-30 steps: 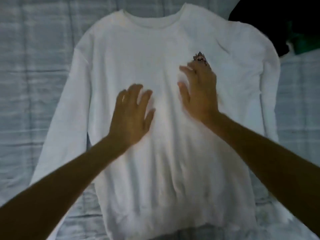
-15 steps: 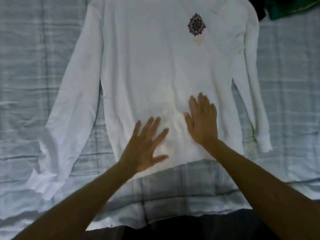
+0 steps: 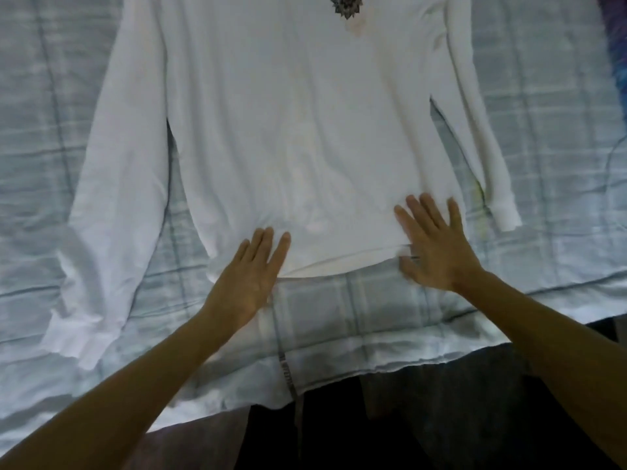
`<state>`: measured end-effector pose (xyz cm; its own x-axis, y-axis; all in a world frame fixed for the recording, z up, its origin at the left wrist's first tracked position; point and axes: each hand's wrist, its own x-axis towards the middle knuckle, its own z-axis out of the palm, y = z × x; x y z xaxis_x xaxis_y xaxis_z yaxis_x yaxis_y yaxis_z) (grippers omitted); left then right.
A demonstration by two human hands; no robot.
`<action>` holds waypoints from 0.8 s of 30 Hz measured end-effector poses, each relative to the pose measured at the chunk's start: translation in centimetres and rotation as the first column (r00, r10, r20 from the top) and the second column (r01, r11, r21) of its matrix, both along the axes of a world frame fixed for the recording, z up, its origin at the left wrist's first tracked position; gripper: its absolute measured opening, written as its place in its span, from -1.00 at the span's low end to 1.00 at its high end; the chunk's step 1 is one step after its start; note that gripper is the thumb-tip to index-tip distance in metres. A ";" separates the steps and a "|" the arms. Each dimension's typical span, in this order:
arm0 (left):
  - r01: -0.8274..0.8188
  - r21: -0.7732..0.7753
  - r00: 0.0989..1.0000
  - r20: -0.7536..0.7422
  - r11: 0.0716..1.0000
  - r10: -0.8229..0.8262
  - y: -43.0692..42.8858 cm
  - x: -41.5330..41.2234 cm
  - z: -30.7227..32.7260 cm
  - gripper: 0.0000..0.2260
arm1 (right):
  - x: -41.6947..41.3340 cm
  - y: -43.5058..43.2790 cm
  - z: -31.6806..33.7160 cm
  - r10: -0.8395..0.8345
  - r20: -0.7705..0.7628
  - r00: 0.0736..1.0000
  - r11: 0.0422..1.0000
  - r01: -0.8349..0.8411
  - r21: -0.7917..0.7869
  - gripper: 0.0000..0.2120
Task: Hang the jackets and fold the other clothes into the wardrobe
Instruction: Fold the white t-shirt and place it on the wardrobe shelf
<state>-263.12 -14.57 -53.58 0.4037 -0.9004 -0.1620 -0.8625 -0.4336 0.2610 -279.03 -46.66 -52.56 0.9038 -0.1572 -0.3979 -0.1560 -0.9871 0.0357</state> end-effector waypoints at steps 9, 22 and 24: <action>0.107 0.050 0.994 -0.002 0.993 -0.107 6.0 -3.0 -0.2 -0.35 | -5.4 0.3 0.1 0.032 0.202 0.979 0.992 -0.056 0.113 -0.20; -0.860 0.412 0.282 -0.109 0.302 0.953 14.3 11.5 2.9 -0.43 | 7.7 11.2 0.4 -0.174 0.311 0.934 0.936 0.059 0.346 -0.58; -0.781 0.495 0.334 -0.183 0.380 0.925 14.5 12.5 4.6 -0.47 | 9.7 13.6 -0.2 -0.185 0.349 0.918 0.926 0.044 0.375 -0.68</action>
<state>-250.58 -0.06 -48.94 0.7533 0.0345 -0.6568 0.1880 -0.9682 0.1648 -269.31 -33.08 -52.79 0.9796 -0.1823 -0.0849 -0.2011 -0.8968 -0.3941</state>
